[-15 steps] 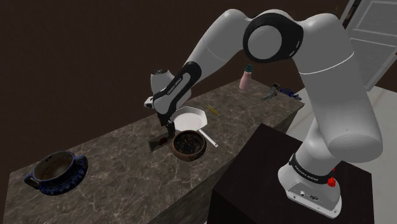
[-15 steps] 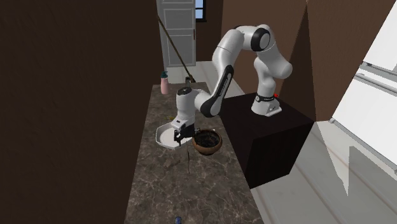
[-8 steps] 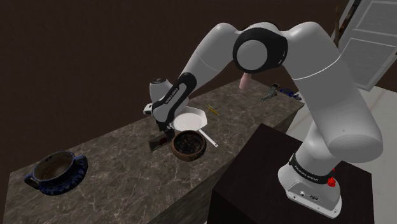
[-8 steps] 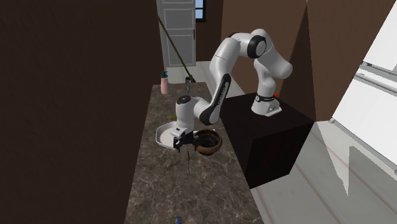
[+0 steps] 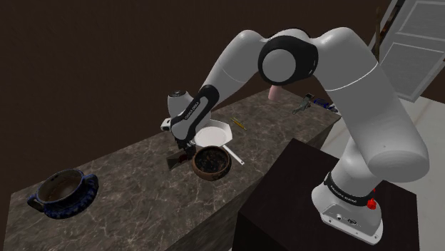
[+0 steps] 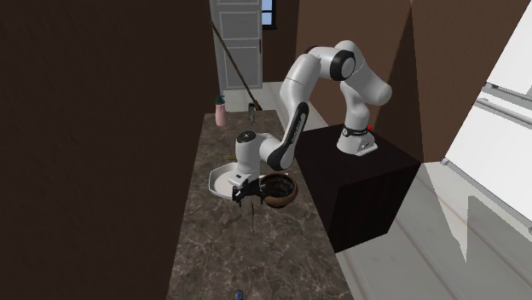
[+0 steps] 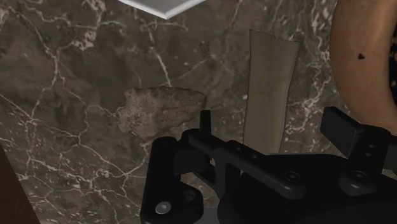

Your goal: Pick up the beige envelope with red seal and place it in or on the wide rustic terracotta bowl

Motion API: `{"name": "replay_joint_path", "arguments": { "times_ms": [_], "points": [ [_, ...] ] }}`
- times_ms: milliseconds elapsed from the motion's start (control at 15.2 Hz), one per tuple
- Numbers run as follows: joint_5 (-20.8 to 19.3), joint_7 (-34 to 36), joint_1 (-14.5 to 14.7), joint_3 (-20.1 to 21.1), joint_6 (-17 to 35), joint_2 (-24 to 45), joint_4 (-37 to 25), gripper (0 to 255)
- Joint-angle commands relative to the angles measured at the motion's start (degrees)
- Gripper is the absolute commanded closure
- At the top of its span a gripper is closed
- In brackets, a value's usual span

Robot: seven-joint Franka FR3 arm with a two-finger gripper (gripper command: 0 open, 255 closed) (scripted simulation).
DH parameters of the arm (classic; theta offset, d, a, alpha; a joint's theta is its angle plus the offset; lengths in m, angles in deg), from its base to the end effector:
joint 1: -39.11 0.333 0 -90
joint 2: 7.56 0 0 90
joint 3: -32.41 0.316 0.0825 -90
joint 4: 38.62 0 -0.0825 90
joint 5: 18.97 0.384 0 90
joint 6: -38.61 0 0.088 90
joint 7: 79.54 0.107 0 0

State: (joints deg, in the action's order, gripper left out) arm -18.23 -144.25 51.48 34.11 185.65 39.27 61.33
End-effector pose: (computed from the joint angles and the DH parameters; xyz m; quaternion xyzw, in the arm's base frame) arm 0.6356 0.1578 0.1066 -0.7791 -0.6267 -0.0083 0.0119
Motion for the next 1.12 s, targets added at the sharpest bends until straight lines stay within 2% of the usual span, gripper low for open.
{"name": "replay_joint_path", "arguments": {
  "times_ms": [0,66,660,1056],
  "points": [
    [0.0,0.0,0.0,0.0,-0.1,0.2,0.1,0],
    [0.0,-0.1,-0.1,0.0,0.0,0.2,0.1,255],
    [0.0,0.0,0.0,0.0,-0.1,0.2,0.1,255],
    [0.0,0.0,-0.1,0.0,-2.5,-3.8,1.7,255]
  ]
}}
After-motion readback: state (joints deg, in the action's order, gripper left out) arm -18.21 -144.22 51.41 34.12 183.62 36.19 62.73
